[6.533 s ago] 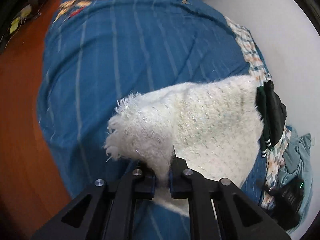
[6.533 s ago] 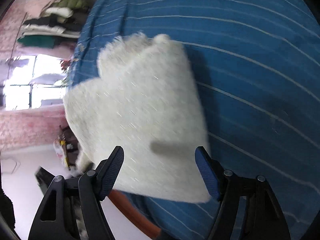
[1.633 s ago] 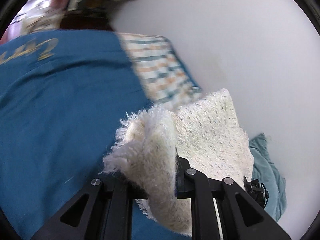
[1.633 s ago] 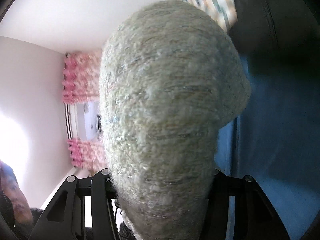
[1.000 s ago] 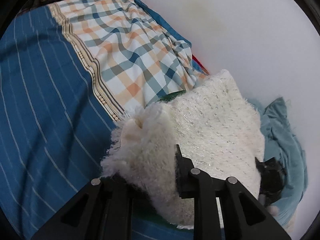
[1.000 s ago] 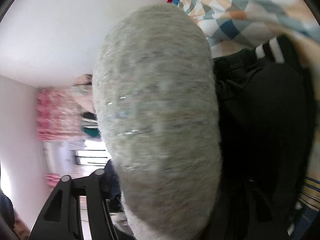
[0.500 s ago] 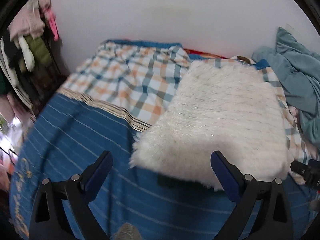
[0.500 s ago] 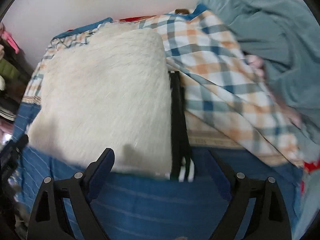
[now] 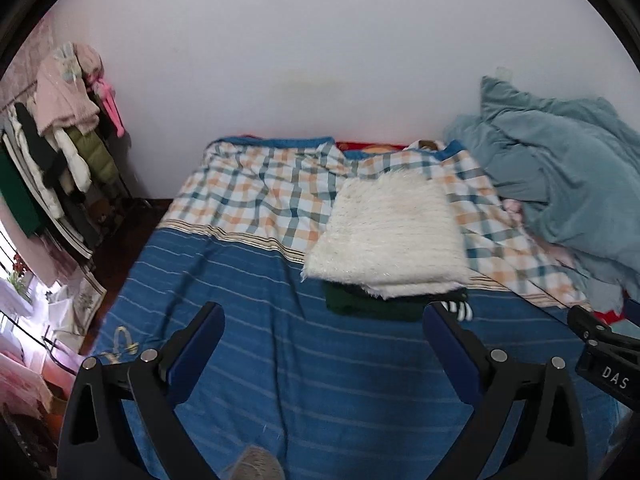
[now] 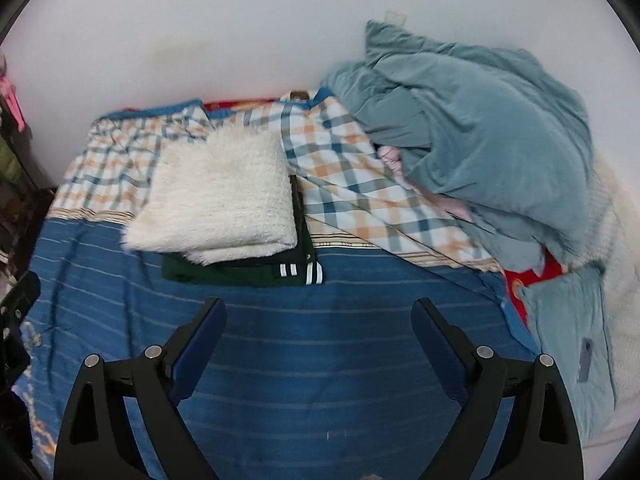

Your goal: Fold large clothes

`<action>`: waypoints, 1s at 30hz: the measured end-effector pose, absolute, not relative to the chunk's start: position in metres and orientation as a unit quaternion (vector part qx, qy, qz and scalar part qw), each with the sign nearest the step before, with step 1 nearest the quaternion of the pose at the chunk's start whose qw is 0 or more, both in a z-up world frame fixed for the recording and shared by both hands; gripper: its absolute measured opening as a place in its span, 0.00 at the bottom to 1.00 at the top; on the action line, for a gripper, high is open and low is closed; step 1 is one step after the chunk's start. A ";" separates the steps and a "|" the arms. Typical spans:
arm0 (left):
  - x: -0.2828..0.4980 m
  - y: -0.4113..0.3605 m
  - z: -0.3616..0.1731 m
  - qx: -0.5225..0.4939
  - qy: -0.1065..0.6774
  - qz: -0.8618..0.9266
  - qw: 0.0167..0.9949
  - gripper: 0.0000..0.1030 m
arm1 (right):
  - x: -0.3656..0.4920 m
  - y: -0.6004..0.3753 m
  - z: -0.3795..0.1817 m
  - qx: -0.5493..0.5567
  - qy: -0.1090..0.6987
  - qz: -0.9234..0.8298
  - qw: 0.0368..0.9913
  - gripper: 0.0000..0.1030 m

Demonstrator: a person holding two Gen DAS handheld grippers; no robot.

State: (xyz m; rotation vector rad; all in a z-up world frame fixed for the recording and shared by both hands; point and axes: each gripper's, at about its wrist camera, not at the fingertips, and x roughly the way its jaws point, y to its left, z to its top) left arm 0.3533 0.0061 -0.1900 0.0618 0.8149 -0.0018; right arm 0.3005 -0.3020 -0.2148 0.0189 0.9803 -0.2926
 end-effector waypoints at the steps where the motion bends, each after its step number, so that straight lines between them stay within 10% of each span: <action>1: 0.339 0.006 -0.178 0.029 0.397 -0.002 0.917 0.98 | 0.285 -0.300 -0.200 0.008 0.467 -0.143 0.873 0.92; 16: 0.191 0.009 -0.050 0.008 0.363 -0.012 0.932 0.98 | 0.074 -0.285 0.008 -0.005 0.387 -0.107 0.916 0.92; 30: 0.134 0.007 -0.012 0.009 0.337 0.006 0.941 0.98 | -0.014 -0.284 0.077 -0.011 0.348 -0.101 0.932 0.92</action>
